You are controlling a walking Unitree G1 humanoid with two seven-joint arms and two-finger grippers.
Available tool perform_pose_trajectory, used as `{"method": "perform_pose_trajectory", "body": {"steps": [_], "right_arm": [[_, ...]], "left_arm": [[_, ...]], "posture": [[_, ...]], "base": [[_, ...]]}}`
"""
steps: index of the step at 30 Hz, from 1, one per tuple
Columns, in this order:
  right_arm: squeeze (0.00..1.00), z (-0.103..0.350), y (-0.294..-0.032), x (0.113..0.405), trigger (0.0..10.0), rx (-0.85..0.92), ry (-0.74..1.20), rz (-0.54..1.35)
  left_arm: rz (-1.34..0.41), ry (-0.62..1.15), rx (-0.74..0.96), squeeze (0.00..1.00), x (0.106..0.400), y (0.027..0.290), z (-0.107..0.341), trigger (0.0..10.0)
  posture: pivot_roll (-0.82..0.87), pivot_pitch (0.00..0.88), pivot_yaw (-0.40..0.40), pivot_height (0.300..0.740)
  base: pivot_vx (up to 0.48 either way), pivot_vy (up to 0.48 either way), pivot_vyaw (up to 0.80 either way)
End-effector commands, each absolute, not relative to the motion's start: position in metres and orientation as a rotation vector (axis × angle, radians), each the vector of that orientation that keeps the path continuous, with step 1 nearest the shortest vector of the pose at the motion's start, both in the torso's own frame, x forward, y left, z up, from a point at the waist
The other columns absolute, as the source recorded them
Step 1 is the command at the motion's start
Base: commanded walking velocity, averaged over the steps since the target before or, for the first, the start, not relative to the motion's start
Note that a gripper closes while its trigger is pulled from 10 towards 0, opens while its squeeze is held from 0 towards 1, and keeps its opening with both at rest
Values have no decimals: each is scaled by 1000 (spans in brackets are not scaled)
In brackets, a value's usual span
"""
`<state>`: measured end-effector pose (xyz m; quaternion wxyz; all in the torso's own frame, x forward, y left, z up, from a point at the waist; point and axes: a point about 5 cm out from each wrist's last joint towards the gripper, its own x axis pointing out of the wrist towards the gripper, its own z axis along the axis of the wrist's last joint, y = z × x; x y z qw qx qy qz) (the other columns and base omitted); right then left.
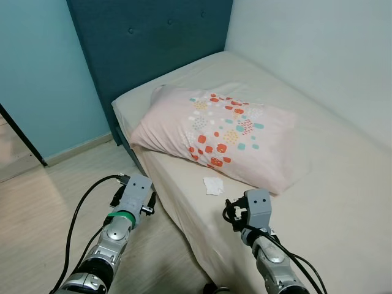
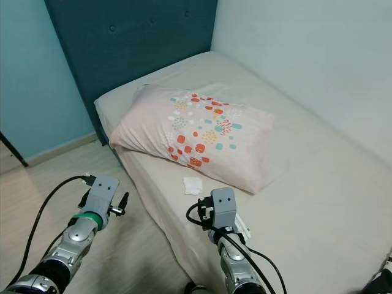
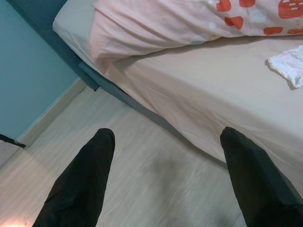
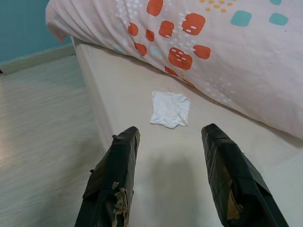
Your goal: Clean up the room
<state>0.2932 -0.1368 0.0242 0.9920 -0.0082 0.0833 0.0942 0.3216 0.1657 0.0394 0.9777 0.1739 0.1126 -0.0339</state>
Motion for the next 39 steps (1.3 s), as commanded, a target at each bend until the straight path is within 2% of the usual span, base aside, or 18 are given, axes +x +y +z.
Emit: {"method": "perform_pose_trajectory", "body": {"steps": [1, 16, 39], "right_arm": [[0, 17, -139, 287, 10000, -13, 200, 182], [0, 17, -140, 288, 10000, -16, 199, 188], [0, 16, -140, 286, 10000, -8, 200, 186]], "left_arm": [[-84, 267, 355, 0, 315, 164, 30, 10000], [-88, 271, 356, 0, 314, 163, 29, 10000], [-92, 272, 359, 0, 314, 163, 28, 10000]], "posture": [[-2, 118, 25, 683], [-3, 118, 21, 628], [-1, 122, 26, 628]], "base": [[0, 0, 0], [0, 0, 0], [0, 0, 0]]}}
